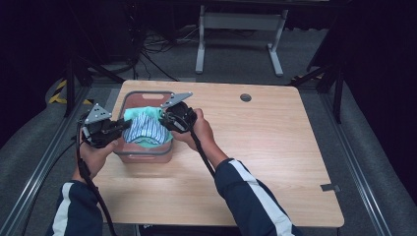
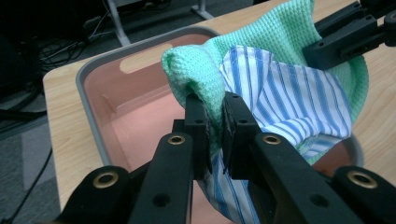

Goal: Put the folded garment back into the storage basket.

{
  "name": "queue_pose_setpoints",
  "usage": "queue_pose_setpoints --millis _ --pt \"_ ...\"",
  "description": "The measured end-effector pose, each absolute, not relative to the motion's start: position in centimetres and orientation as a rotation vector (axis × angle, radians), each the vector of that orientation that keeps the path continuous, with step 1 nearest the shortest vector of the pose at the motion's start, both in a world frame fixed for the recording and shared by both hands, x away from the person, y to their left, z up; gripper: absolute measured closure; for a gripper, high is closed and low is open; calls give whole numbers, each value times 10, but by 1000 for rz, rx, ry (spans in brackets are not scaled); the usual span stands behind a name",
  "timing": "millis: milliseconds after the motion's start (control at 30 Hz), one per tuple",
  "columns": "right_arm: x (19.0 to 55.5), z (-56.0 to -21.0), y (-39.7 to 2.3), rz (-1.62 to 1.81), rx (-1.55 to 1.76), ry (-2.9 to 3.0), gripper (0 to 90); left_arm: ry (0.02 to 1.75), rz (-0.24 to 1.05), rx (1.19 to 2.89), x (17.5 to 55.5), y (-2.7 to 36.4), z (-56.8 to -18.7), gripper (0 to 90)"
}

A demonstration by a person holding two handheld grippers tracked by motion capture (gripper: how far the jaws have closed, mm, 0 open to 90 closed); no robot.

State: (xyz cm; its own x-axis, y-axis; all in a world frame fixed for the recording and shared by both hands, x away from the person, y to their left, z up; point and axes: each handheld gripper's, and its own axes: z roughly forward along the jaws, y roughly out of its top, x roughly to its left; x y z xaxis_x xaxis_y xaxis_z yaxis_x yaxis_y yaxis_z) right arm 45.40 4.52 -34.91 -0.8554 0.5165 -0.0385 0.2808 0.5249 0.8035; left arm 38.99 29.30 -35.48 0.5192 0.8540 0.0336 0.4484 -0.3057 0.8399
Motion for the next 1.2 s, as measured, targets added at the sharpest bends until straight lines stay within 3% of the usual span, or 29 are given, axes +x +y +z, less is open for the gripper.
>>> queue_pose_setpoints --millis 267,1033,1200 --pt "462 -362 52 1241 683 2510 821 1068 713 2042 394 285 -364 820" --pt "469 -388 73 1166 694 2586 800 1118 711 2102 402 289 -381 819" --pt "470 -391 73 1151 700 2598 778 1126 743 2120 403 284 -383 784"
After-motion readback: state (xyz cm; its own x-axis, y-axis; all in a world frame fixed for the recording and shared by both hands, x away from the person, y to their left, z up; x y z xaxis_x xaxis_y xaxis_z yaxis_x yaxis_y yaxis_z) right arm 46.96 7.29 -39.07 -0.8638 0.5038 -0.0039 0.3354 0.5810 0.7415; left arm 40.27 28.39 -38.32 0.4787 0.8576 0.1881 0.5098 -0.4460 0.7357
